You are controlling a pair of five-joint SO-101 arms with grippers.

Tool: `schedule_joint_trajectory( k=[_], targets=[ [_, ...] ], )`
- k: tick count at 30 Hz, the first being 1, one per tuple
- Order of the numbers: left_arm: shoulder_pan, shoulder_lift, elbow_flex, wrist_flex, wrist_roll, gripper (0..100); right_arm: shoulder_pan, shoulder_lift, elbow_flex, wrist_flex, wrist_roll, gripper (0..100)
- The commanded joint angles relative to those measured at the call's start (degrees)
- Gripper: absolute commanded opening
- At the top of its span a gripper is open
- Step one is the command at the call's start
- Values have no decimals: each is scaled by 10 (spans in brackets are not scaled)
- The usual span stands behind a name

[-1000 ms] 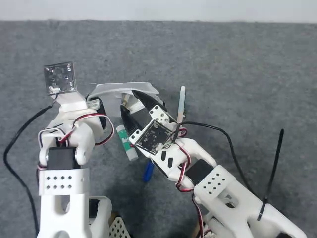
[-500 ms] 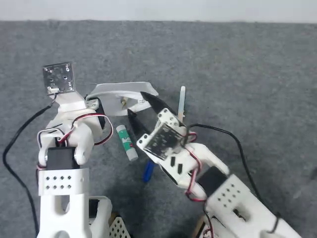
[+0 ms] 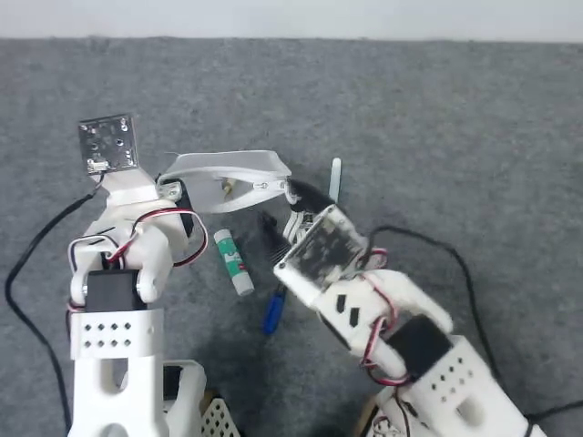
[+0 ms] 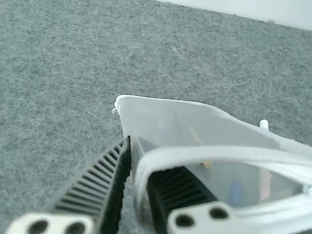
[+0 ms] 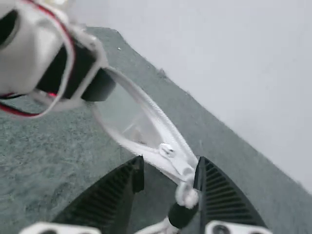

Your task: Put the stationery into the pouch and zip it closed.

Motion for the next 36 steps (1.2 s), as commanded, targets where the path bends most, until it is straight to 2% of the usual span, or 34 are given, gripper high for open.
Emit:
schedule_joint_trajectory(
  k=[1, 7, 20, 25, 36],
  targets=[
    [-2, -4, -9, -16, 11, 11, 43, -17, -99, 91, -34, 180],
    [-41, -4, -22, -13, 11, 11, 93, 44, -158, 149, -65, 180],
    [-47, -4, -20, -12, 11, 11, 150, 399, -345, 247, -144, 180],
    [-47, -4, -19, -12, 11, 11, 166, 505, -411, 269, -169, 180],
    [-47, -4, -16, -12, 11, 11, 175, 672, -497, 267, -170, 180]
  ],
)
